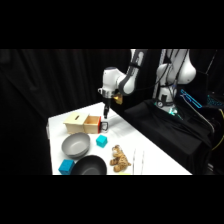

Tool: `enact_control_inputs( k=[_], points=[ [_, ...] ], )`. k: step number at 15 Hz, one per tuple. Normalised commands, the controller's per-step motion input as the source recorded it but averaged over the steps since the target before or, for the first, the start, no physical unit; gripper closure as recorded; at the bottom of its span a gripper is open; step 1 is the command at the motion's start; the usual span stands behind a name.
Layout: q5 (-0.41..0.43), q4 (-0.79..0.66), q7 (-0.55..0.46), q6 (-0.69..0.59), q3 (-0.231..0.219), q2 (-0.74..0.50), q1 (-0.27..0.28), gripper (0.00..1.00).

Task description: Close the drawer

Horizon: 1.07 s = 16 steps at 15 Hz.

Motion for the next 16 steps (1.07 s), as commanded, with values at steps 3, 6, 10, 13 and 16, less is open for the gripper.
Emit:
enact_control_inputs(
  k=[3,6,10,13,16],
  points=[
    [0.185,-0.01,-0.09,0.34,0.004,0.14,0.040,0.00],
    [0.215,0.03,-0.12,0.32,0.042,0.17,0.045,0.00],
    [0.209,0.11,-0.15,0.29,0.052,0.22,0.019,0.00],
    [0.207,0.18,-0.18,0.21,0.095,0.24,-0.034,0.00],
    [0.182,0.20,-0.18,0.17,0.083,0.23,-0.037,0.00]
  ],
)
